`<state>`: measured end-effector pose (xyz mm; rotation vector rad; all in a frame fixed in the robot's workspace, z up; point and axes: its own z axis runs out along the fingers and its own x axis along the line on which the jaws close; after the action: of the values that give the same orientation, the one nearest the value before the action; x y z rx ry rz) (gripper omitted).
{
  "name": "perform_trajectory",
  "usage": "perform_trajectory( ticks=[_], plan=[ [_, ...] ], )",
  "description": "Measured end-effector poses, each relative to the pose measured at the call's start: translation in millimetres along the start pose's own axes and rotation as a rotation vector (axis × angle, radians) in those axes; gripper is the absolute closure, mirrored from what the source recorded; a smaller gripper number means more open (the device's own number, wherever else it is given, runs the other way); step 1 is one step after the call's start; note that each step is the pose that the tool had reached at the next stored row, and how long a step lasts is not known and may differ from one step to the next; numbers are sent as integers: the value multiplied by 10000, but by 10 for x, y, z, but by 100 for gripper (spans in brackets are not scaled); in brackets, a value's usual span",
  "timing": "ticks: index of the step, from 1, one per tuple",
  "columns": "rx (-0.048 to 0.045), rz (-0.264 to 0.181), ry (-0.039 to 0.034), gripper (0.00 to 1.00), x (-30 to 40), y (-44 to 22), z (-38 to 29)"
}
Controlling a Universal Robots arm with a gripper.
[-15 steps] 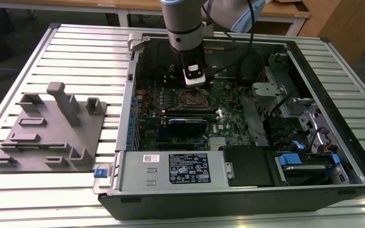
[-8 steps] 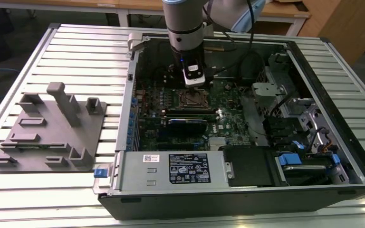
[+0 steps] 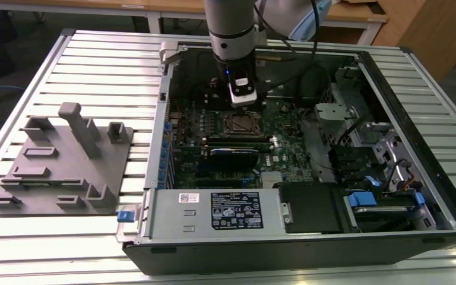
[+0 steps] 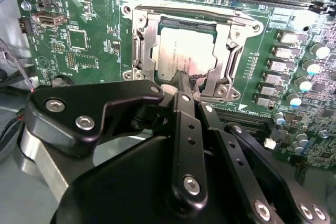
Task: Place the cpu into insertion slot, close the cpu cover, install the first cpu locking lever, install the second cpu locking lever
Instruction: 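Install the first cpu locking lever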
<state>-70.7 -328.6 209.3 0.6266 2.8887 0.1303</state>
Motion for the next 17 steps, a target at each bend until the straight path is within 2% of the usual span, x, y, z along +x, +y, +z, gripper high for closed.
perform_trajectory(
  ticks=[9, 10, 11, 12, 15, 16, 17],
  plan=[
    [5, -2, -2, 90, 0, -1, -1],
    [28, -7, -6, 90, -1, 0, -1],
    [88, -17, -2, 90, -1, 0, -1],
    [199, -32, 9, 90, -2, 1, -1],
    [717, -104, 104, 90, -8, 3, 0],
    [837, -128, 118, 90, -10, 4, 2],
    [889, -148, 132, 90, -10, 4, 3]
  ],
)
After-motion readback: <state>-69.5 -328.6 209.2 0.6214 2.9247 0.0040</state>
